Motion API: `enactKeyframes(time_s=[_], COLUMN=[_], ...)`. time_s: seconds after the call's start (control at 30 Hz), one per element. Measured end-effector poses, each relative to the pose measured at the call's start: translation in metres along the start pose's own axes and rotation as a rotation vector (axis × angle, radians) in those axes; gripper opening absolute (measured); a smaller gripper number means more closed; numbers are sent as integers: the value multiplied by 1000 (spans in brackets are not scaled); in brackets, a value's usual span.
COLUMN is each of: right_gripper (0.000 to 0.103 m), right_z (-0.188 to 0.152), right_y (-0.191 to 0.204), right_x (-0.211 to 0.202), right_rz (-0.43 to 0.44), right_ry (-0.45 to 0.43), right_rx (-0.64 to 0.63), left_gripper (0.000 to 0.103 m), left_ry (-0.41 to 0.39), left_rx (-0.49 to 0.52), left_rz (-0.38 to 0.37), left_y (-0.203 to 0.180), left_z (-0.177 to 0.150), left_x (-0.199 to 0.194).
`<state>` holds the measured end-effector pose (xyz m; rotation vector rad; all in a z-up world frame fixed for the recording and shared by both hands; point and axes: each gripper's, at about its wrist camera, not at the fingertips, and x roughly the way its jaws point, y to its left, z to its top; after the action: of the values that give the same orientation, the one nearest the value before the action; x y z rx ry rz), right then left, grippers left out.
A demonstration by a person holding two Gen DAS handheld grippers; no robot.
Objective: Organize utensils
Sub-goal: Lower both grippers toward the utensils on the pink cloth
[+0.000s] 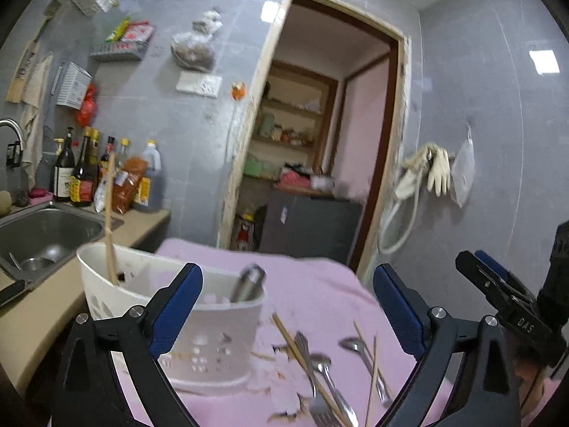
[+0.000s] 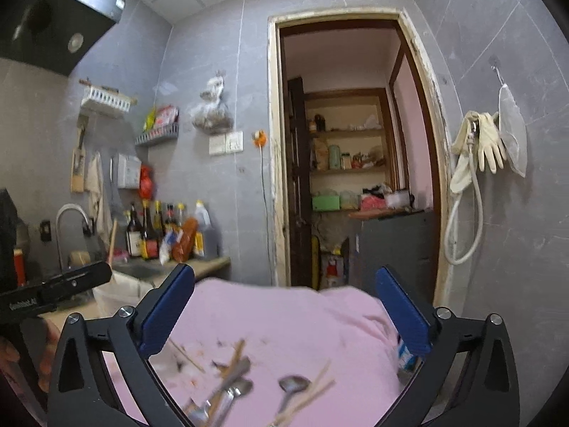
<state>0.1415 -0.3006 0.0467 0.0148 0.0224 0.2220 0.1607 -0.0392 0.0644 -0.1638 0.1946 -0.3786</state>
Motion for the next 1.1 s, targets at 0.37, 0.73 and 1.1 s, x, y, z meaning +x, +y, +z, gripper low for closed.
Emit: enactKeyframes(time_s=[0.37, 0.73, 1.1], right_gripper=[94, 38, 31], right_z=[-42, -85, -101], right_y=[-32, -54, -66], right_x=[31, 79, 113], right_rz=[17, 60, 80], right_ry=[337, 674, 804], right_rx=[78, 232, 327], left_gripper=[94, 44, 29], left_ry=[253, 469, 679], left_rx=[53, 120, 44], left_rz=[-34, -106, -123], left_y=[-23, -40, -30], left_z=[-43, -73, -85], left_x=[29, 64, 118])
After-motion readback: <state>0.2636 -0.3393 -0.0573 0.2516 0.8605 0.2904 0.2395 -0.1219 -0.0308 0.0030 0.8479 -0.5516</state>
